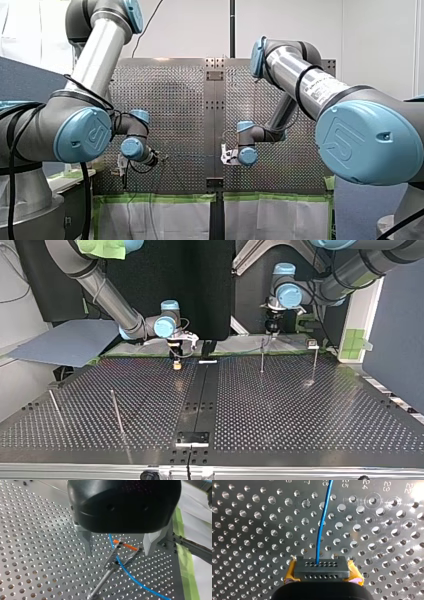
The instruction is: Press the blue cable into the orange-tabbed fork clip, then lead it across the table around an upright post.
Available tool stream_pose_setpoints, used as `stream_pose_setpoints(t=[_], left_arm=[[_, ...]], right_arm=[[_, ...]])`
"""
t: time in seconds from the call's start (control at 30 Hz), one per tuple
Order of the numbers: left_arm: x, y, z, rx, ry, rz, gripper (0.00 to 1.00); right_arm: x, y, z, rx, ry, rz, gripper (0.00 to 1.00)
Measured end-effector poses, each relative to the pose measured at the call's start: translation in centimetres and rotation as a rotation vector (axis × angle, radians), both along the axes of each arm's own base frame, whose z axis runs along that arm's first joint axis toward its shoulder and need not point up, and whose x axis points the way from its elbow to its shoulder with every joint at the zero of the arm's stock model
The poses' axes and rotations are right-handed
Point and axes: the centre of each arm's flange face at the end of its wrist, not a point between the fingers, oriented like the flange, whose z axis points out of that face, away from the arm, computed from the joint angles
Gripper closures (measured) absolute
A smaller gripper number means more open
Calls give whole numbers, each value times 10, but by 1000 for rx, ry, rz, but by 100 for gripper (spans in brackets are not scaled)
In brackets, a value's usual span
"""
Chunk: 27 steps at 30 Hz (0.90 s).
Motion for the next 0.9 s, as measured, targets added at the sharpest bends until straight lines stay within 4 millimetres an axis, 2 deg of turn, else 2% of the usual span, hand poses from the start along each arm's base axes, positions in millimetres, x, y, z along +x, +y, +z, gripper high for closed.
stream_pose_setpoints(t=[0.27, 0.9], left_arm=[[-7, -6, -19, 24, 27, -4, 0], [-8, -14, -19, 29, 11, -26, 0]], right_arm=[[0, 0, 0, 0, 0, 0, 100], [-1, -1, 0, 0, -1, 3, 100]])
